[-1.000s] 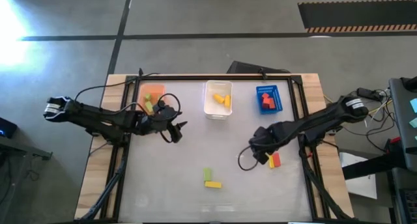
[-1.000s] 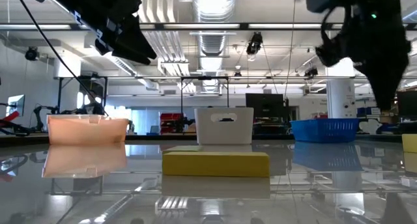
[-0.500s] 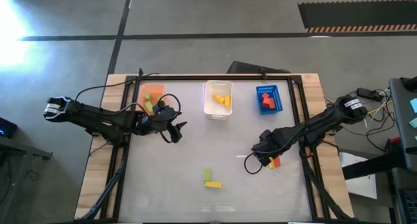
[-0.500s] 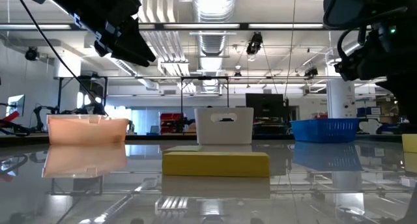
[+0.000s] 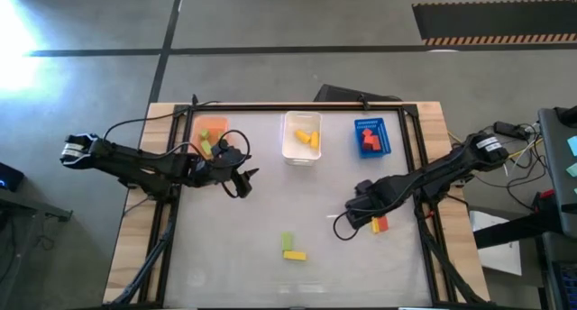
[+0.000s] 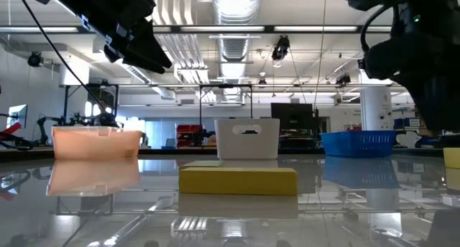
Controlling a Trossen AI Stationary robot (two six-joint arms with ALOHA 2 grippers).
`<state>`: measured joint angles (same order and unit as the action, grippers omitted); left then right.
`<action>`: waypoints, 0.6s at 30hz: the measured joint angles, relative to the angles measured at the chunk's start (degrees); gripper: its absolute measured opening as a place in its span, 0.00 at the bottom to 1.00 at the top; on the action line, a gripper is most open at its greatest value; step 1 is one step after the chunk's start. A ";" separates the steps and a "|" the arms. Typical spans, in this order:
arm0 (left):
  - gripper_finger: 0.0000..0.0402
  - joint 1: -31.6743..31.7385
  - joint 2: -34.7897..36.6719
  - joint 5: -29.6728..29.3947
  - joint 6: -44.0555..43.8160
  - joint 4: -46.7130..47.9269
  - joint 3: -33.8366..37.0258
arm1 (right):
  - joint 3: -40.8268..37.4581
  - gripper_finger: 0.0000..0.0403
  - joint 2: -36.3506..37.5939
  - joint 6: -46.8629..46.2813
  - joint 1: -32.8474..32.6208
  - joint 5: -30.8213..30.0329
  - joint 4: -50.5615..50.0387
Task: Sort & place blocks by color
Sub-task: Put the top yellow block into the white bin
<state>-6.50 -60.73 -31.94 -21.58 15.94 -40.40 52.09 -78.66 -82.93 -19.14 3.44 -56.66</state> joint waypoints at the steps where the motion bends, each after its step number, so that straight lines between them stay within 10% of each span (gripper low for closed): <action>1: 0.53 0.00 0.00 0.00 0.00 0.00 0.00 | 0.00 0.42 -0.08 -0.22 0.00 0.00 0.89; 18: 0.53 0.00 0.00 0.02 -0.02 0.00 0.63 | -3.98 0.38 -0.12 -4.93 -2.64 0.00 3.38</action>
<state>-6.50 -60.73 -31.92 -21.61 15.94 -39.77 48.12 -78.78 -87.86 -21.78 3.44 -53.28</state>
